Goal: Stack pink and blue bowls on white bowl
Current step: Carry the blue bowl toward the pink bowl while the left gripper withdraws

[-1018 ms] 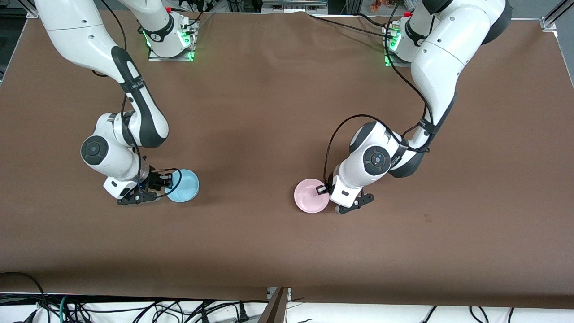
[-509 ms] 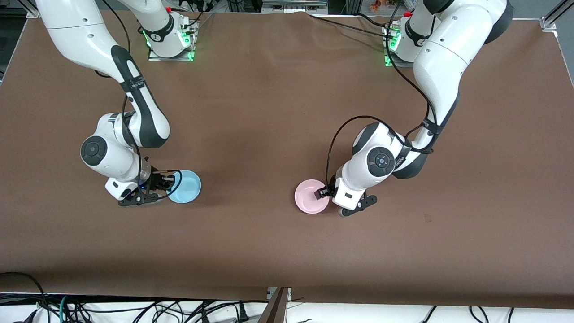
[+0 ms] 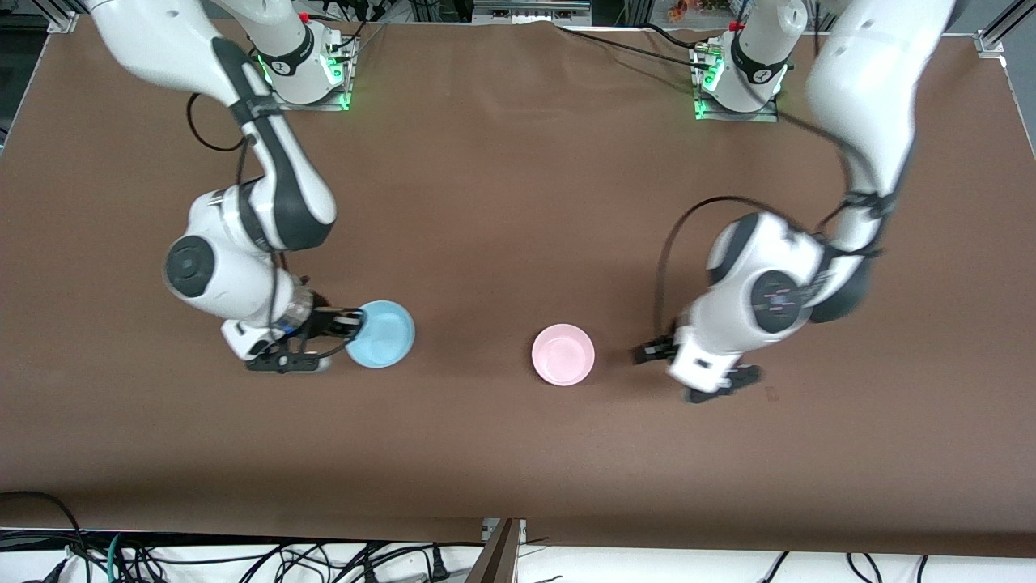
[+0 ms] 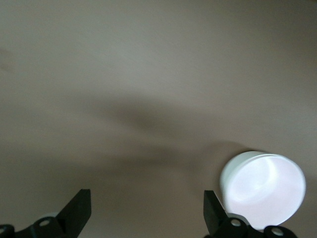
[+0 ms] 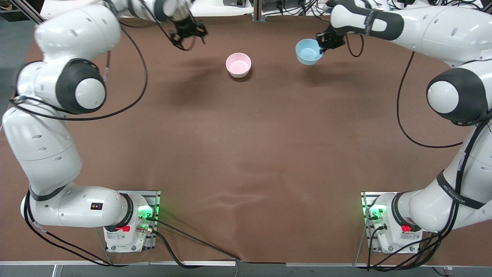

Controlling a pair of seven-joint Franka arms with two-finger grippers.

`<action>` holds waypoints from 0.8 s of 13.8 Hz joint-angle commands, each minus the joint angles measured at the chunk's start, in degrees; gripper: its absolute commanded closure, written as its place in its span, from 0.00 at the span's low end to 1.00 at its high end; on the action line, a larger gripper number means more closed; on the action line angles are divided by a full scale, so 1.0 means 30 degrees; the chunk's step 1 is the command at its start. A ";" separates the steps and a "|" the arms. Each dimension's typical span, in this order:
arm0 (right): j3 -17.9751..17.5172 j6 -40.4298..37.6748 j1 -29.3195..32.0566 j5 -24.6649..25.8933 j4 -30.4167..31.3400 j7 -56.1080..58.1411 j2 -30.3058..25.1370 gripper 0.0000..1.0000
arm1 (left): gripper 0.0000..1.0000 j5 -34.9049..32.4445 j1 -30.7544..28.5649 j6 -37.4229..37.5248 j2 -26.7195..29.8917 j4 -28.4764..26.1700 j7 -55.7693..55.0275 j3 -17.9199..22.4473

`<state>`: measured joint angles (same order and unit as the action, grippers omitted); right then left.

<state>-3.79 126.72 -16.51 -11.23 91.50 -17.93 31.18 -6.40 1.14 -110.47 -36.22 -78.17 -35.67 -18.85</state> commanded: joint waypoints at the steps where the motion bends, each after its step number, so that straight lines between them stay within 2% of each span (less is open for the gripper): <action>1: 0.0120 -0.0286 -0.2368 -0.0095 -0.2335 -0.4724 0.1583 1.00 | 0.00 -0.0151 -0.1077 0.2860 0.3655 -0.0838 0.4111 0.1212; 4: 0.0267 -0.0198 -0.5037 0.0487 -0.7279 -1.1696 0.4976 1.00 | 0.00 0.0140 -0.1959 0.4855 0.6354 -0.0867 0.6961 0.2034; 6: 0.0267 0.0064 -0.6269 0.2066 -0.9484 -1.4662 0.6825 1.00 | 0.00 0.1250 -0.1933 0.6117 0.7441 -0.0838 0.7580 0.3200; 8: 0.0267 0.1522 -0.7004 0.2453 -0.9845 -1.6310 0.7651 1.00 | 0.00 0.1695 -0.1873 0.6909 0.7971 -0.0838 0.8456 0.3967; 11: 0.0441 0.2613 -0.7444 0.2483 -0.9845 -1.6755 0.8268 1.00 | 0.00 0.1695 -0.1639 0.7965 0.8412 -0.0809 0.9106 0.4701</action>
<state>-3.41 134.19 -38.26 -4.57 64.95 -66.50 54.17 -2.15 -4.89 -87.70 -12.72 -78.86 -10.22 -6.35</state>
